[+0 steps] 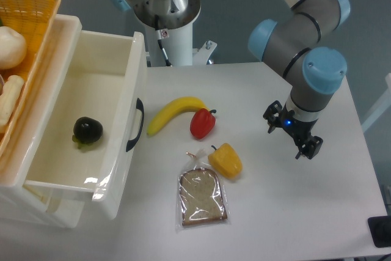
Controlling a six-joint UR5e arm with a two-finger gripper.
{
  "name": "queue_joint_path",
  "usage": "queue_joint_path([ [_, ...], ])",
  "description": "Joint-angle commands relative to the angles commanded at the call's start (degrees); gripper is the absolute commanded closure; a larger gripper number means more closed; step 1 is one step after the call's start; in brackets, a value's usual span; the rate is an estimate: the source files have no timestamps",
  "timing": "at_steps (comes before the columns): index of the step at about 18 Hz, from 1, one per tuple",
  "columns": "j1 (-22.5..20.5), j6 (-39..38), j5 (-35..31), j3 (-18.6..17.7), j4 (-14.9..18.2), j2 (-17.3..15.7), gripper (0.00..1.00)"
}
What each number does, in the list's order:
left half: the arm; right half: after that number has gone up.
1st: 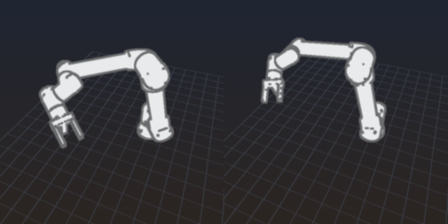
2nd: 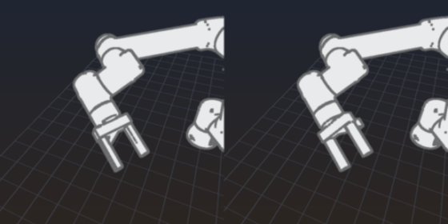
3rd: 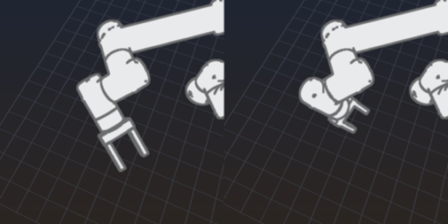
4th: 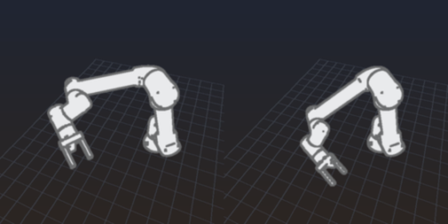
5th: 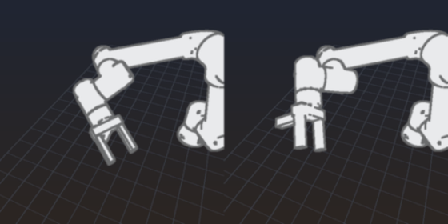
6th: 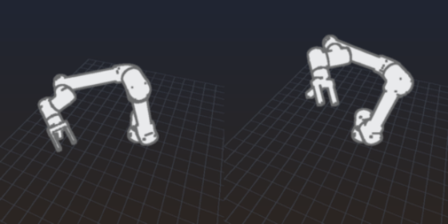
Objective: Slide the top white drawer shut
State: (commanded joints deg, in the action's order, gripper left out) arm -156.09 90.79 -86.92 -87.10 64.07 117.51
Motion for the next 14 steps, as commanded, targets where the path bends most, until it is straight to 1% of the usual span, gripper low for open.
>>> queue_joint_path([
  [5, -0.2, -0.6, -0.1, -0.7, 0.2, 0.0, 0.0],
  [7, -0.2, 0.1, -0.8, -2.8, 0.0, -0.6, 0.0],
  [10, -0.1, -0.9, -1.1, -4.4, 0.2, -2.1, 0.0],
  [12, 0.0, -3.2, -0.8, -5.9, 0.3, -2.8, 0.0],
  [14, 0.5, -8.6, -0.5, -6.4, 0.3, -3.3, 0.0],
])
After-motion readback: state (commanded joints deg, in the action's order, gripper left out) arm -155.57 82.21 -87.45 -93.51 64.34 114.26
